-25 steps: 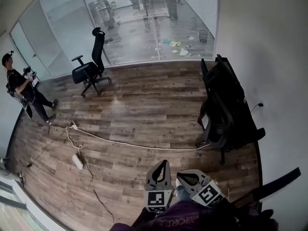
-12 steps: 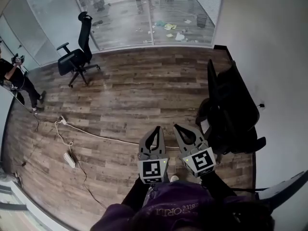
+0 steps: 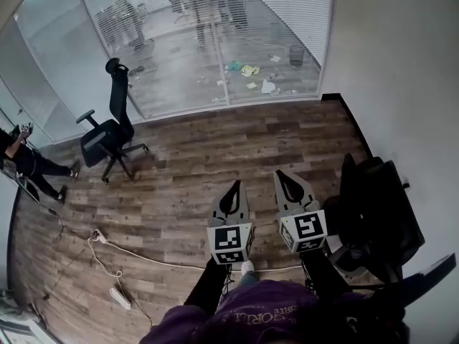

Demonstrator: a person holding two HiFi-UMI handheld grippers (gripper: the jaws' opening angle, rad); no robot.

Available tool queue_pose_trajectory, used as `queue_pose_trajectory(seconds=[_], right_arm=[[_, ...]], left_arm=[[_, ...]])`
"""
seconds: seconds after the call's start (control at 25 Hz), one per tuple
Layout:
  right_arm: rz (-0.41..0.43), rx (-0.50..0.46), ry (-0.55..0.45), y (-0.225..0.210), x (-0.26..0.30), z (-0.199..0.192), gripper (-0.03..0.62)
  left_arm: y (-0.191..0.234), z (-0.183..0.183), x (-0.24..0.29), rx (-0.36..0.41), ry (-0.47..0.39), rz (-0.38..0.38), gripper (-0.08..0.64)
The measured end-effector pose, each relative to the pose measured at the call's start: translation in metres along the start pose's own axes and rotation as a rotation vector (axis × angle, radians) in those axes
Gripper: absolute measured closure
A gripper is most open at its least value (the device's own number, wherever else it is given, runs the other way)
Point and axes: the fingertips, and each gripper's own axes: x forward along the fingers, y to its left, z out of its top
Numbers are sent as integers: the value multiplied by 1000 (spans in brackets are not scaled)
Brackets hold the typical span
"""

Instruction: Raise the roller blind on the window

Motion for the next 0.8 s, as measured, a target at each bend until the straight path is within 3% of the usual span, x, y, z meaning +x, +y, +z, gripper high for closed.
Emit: queue_pose_trajectory(seconds=[0.2, 0.36, 0.6, 0.8], right_arm=[[-31, 75, 68, -24, 84, -19, 594], [-63, 58, 114, -51, 141, -26, 594], [-118, 28, 117, -126, 244, -38, 594], [-130, 19, 128, -196, 319, -30, 594]], left_arm=[[50, -2, 88, -30, 56, -43, 559], [72, -1, 152, -75, 59, -60, 560], [101, -19, 271, -121, 81, -40, 560], [119, -4, 367, -150, 56, 3, 560]])
